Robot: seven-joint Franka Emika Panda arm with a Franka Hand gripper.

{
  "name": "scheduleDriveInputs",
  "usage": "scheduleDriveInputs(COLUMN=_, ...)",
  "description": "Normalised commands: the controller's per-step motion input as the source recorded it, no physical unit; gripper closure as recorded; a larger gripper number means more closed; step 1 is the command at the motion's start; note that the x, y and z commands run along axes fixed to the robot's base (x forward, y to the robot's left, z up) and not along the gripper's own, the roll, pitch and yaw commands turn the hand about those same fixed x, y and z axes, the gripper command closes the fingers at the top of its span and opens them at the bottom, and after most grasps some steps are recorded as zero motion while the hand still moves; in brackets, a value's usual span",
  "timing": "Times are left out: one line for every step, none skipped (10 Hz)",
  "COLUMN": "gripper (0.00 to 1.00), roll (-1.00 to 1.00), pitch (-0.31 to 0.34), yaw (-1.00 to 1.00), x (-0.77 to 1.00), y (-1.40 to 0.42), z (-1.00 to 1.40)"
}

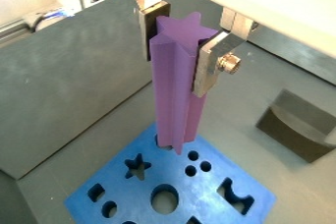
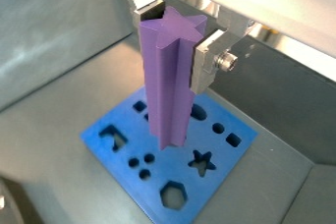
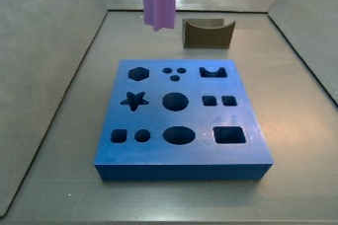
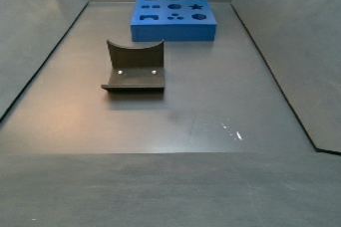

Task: Insert the star object.

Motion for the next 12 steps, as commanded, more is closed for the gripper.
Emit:
scheduleDriveInputs(gripper=1.0, roll=0.04, pitch=0.0, yaw=0.99, x=0.0, y=-0.1, z=-0.79)
scheduleDriveInputs(gripper=1.0, roll=0.04, pitch=-0.036, yaw=0.71, x=-0.13, y=-0.09, z=-0.55)
scheduleDriveInputs(gripper=1.0, roll=0.06, pitch=-0.057, yaw=0.85, x=-0.13, y=-0.13, z=-0.67)
scheduleDriveInputs(gripper=1.0, roll=0.1, pitch=-0.049, yaw=0.92, x=-0.15, y=-0.19, z=-0.72)
scheduleDriveInputs(gripper=1.0, roll=0.04, pitch=-0.024, yaw=0.43, x=-0.06, y=-0.24, z=-0.7)
scheduleDriveInputs(gripper=1.0, roll=0.09, pitch=-0.011, yaw=0.2, x=-0.06, y=-0.34, z=-0.67)
scheduleDriveInputs(gripper=1.0, roll=0.1, pitch=-0.026, yaw=0.05, x=-0.03, y=-0.36, z=-0.57)
scheduleDriveInputs(gripper=1.0, roll=0.08, pitch=-0.021, yaw=0.0, x=-0.03, y=-0.31, z=-0.48)
scheduleDriveInputs(gripper=1.0, roll=0.14, pitch=0.0, yaw=0.0, x=-0.09, y=-0.27, z=-0.45)
scheduleDriveInputs(gripper=1.0, roll=0.17, pitch=0.0, yaw=0.03, x=-0.16, y=-0.23, z=-0.37)
scheduleDriveInputs(gripper=1.0, roll=0.21, pitch=0.0, yaw=0.13, x=-0.2, y=-0.16, z=-0.3)
scheduleDriveInputs(gripper=1.0, roll=0.19, pitch=0.0, yaw=0.11, x=-0.26, y=-0.11, z=-0.24)
